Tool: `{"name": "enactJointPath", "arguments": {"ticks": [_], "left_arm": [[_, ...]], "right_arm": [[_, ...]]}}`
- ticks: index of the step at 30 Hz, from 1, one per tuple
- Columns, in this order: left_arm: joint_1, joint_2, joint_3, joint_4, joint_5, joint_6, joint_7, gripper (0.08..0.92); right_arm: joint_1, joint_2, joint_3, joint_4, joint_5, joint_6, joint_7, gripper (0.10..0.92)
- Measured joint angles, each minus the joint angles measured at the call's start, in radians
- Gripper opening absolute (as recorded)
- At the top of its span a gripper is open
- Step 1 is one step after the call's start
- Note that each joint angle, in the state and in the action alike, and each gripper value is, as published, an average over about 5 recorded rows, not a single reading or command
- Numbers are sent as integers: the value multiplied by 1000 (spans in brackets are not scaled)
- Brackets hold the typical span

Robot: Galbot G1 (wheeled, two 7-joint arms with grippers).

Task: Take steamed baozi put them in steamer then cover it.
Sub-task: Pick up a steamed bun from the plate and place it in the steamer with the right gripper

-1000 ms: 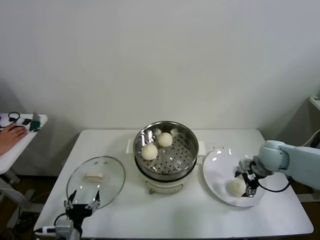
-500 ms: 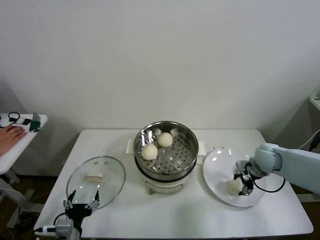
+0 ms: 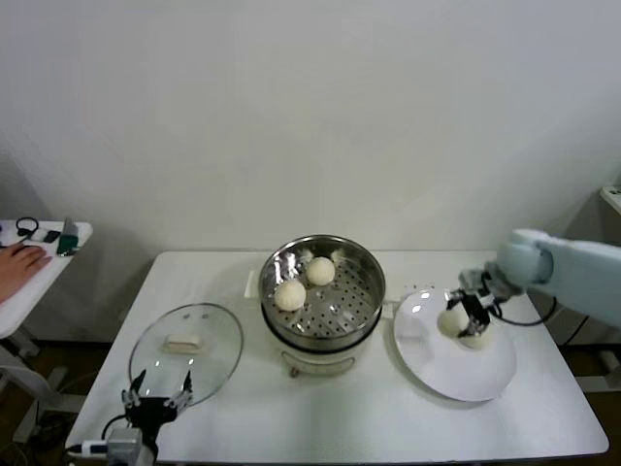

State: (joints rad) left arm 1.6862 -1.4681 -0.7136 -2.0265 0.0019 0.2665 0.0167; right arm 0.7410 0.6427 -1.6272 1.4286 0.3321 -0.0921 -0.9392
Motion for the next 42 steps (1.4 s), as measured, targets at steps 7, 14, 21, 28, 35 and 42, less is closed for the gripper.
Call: {"name": "enactJointPath", "arguments": {"ticks": [7,14,21,28,35,42], "left_arm": [[0,5,0,1,3,-4,2,823],[0,6,-7,-7,3,-1,5,823],[3,7,-20,-14,-5,0,4,823],[10,-1,-20,-12,-7,-7,1,823],[15,-6,-18,-7,-7,-12,-3,823],[15,-8,-18,-6,-4,-14,-6,823]], "right_arm": [[227,128,12,56,39,137,-38,662],[292,272,32,188,4,212,-39,669],[227,385,5,254,-124,251,-12,663],[116,460,-2,235,-268,271,26,662],[17,518,5,172,-352,284,58,667],[-31,553,11,122,-394,291,82,708]]}}
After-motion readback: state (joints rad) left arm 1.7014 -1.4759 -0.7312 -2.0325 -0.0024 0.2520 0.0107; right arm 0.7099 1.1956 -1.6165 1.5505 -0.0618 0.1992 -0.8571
